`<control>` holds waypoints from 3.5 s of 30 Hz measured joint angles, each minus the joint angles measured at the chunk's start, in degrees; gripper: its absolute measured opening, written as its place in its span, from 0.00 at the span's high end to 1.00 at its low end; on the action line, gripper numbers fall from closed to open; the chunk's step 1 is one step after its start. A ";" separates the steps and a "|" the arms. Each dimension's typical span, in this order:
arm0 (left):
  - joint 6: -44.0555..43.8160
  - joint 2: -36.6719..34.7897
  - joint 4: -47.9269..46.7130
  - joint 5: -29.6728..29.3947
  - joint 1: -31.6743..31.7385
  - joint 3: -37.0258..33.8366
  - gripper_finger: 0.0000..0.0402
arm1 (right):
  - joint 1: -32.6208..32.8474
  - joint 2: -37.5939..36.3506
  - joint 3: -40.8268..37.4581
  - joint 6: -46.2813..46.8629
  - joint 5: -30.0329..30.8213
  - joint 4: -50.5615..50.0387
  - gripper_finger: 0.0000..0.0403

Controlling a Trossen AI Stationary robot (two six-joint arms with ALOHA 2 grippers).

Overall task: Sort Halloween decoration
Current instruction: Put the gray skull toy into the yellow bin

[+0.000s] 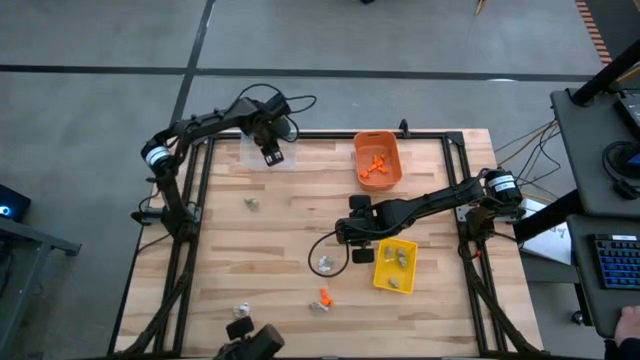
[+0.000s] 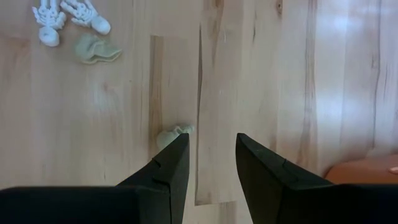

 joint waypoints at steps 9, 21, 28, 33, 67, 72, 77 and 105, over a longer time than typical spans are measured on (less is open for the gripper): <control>-9.26 -15.14 10.69 4.30 -4.37 -13.78 0.81 | 0.00 0.00 -0.01 3.01 0.09 0.06 0.70; -26.11 -39.45 32.10 4.03 -22.54 -37.10 0.81 | -1.34 0.02 1.32 11.88 0.09 2.62 0.70; -32.38 -47.11 46.59 3.43 -34.21 -46.03 0.81 | -3.72 0.02 2.67 21.42 -4.62 3.17 0.70; -33.38 -48.67 51.03 -0.91 -39.81 -48.00 0.81 | -4.02 0.02 2.67 26.07 -6.03 3.19 0.70; -30.07 -46.61 52.24 -3.91 -41.82 -47.89 0.81 | -3.98 9.51 2.11 34.63 -11.24 -0.72 0.71; -30.07 -46.61 52.26 -3.91 -41.84 -47.89 0.81 | -3.98 10.28 1.67 34.63 -11.30 -0.21 0.74; -30.07 -46.61 52.35 -3.91 -41.84 -47.89 0.81 | -3.85 12.59 1.57 33.79 -11.26 0.37 0.79; -30.66 -46.61 53.90 -3.82 -41.87 -47.89 0.81 | -3.50 9.18 10.90 25.77 -10.09 -10.00 0.84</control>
